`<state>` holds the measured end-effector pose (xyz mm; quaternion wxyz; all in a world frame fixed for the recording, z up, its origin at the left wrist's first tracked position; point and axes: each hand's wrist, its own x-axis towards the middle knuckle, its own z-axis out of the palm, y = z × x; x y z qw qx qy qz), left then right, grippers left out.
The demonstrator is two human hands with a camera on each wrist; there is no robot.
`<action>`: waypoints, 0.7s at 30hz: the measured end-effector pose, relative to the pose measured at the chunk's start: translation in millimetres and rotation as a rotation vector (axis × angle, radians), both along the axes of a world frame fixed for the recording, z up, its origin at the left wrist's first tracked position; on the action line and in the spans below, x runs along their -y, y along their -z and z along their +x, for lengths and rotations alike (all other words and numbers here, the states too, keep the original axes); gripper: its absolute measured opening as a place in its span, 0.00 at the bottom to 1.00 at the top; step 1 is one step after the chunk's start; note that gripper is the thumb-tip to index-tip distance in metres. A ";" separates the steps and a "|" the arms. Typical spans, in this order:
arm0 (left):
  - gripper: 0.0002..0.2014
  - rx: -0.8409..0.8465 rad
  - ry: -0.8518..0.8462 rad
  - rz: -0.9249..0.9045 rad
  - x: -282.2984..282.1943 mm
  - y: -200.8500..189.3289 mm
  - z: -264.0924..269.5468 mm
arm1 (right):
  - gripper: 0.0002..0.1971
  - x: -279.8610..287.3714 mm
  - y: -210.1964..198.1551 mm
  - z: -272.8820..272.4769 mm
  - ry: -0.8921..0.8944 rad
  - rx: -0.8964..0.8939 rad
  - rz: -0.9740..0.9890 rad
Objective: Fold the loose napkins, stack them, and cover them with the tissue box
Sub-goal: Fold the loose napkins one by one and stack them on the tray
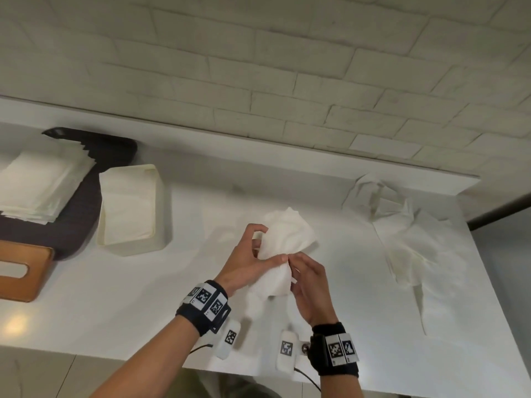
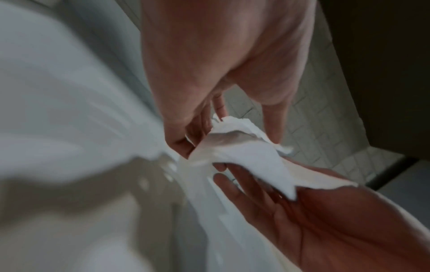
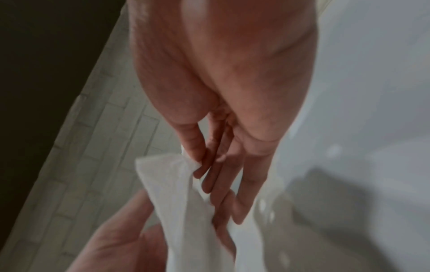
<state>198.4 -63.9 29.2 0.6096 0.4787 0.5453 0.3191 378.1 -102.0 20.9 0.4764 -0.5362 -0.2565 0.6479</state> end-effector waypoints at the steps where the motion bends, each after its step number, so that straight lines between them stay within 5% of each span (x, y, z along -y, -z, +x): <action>1: 0.45 -0.016 0.042 0.010 2.0 0.9 -2.0 | 0.11 -0.2 3.1 -1.0 0.008 0.027 -0.028; 4: 0.46 -0.204 0.102 0.077 8.4 16.1 -7.7 | 0.12 -0.8 17.0 -7.1 -0.047 0.150 -0.090; 10: 0.15 -0.362 -0.029 0.014 14.8 61.1 -17.9 | 0.16 3.3 53.9 -12.8 -0.047 0.436 -0.159; 15: 0.20 -0.370 -0.174 0.008 15.5 59.4 -26.3 | 0.03 -2.2 49.8 -13.7 -0.086 0.603 -0.090; 19: 0.12 -0.325 -0.310 -0.085 16.1 62.4 -48.8 | 0.16 -2.2 35.5 -0.9 -0.087 0.815 0.056; 21: 0.17 -0.308 -0.324 -0.116 19.2 68.1 -57.5 | 0.31 -2.1 16.0 4.5 -0.135 0.862 0.186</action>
